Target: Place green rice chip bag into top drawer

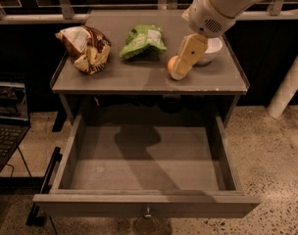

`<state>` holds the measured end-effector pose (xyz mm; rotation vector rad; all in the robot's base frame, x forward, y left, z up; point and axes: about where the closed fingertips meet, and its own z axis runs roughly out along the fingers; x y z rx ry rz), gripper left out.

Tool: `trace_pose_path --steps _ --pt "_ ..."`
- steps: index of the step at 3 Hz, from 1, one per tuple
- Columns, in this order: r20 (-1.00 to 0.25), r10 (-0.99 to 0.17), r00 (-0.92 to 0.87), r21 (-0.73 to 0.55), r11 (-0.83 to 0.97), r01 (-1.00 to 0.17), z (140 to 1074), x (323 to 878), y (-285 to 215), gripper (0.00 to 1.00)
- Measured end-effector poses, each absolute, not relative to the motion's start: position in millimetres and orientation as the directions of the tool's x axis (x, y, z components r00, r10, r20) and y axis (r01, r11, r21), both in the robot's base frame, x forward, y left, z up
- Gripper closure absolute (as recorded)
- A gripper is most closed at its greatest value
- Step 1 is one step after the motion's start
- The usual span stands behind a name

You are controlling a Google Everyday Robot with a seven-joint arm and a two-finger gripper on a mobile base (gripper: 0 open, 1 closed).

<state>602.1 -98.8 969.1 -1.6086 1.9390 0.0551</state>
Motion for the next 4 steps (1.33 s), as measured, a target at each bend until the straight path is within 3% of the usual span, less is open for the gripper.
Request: trace_pose_path --steps 1,2,4 --pt "-0.503 -0.862 -0.067 -0.336 0.266 -0.903 970 633 -88 0.0" --pt "-0.551 -0.824 -0.13 -0.325 0.356 -0.876 974 699 -74 0.0" --pt "-0.573 -0.807 -0.143 -0.342 0.394 -0.853 971 705 -77 0.0"
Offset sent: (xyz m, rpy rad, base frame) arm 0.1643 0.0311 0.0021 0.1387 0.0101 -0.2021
